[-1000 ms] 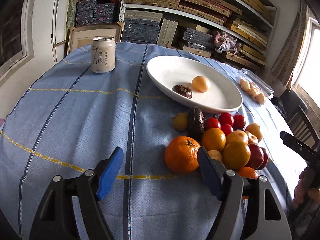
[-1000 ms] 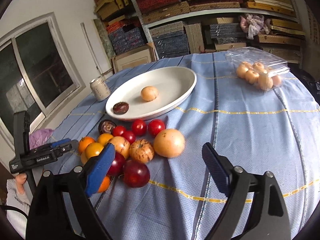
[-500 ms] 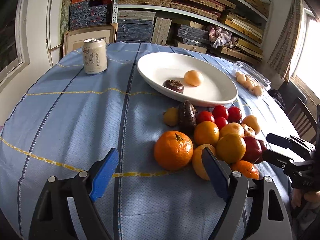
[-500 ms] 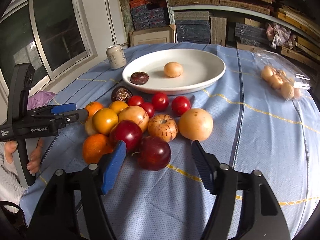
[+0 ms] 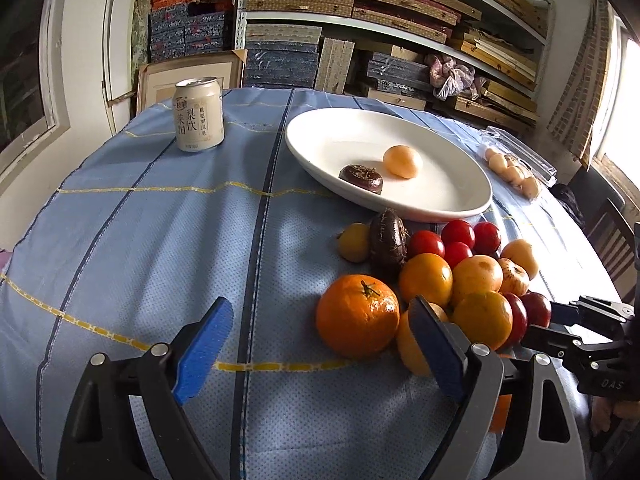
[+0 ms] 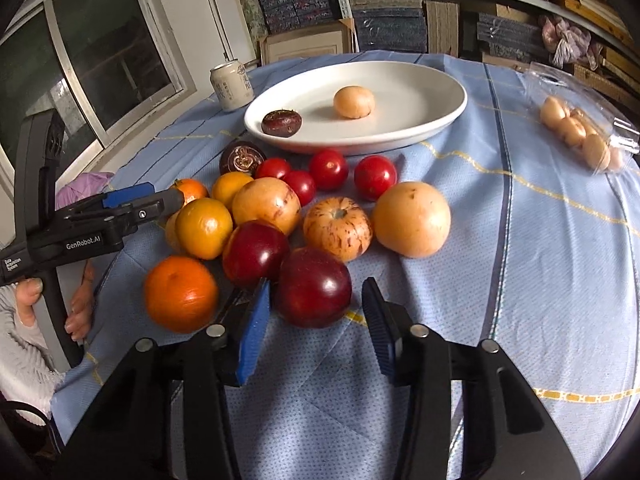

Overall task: Organize fruits
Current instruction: 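Move left gripper to the orange tangerine while right gripper approaches the dark red fruit, then close both grippers on the tangerine and red fruit and lift them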

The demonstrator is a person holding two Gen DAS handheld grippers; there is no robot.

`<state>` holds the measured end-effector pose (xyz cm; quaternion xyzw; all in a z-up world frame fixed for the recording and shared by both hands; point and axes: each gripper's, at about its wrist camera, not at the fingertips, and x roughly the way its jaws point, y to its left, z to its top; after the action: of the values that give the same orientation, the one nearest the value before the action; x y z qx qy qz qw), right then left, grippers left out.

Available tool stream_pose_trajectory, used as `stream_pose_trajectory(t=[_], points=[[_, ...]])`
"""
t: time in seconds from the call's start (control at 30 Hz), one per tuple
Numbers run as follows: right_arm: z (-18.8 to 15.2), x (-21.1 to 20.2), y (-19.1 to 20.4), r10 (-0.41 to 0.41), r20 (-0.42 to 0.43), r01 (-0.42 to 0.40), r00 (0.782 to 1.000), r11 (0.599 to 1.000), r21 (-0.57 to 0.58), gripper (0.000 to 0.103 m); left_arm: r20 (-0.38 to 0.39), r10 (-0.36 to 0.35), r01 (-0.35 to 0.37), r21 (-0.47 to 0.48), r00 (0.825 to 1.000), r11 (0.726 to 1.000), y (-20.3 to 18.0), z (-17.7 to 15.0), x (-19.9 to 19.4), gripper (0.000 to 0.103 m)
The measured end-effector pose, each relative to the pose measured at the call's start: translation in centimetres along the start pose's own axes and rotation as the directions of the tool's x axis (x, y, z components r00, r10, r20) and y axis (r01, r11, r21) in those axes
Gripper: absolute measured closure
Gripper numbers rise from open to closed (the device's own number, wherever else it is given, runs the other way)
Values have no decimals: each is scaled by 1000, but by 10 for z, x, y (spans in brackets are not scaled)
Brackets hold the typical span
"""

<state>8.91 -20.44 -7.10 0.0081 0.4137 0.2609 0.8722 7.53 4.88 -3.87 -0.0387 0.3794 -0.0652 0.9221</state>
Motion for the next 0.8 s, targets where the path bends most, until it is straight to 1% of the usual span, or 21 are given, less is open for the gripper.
stream_pose_trajectory(t=[0.13,0.2,0.23,0.4,0.53,0.6,0.67,0.7,0.73,0.77,0.8], points=[[-1,0,1,8,-1,-8,1000,1000,-4,64,-15,-10,10,-1,1000,1000,1,-1,1,13],[-1,0,0,16,-4,-16,1000,1000,2,64,-25,11,-10,35,1000,999,-1,-2,0,13],[-1,0,-1,20,-5,-20,1000,1000,7,64,-29,43,-42,60,999,997,-3,-2,2,11],[-1,0,-2,20,-6,-20,1000,1000,14,64,-59,39,-37,23,998,999,6,1,11,11],[-1,1,-3,22,-7,-22,1000,1000,19,64,-72,77,-74,43,994,996,1,3,17,13],[-1,1,-2,21,-7,-21,1000,1000,19,65,-67,74,-71,42,995,997,0,4,17,15],[-1,0,-2,20,-6,-19,1000,1000,17,65,-63,59,-56,49,996,997,-1,3,15,22],[-1,0,-2,18,-6,-18,1000,1000,15,65,-63,47,-44,58,997,997,-2,3,15,31],[-1,0,-2,16,-5,-16,1000,1000,14,65,-60,36,-32,68,998,997,-4,3,14,36],[-1,0,-1,15,-5,-15,1000,1000,13,66,-59,30,-26,76,998,997,-6,3,14,48],[-1,0,-1,14,-5,-14,1000,1000,12,66,-59,25,-20,87,998,996,-8,2,14,57]])
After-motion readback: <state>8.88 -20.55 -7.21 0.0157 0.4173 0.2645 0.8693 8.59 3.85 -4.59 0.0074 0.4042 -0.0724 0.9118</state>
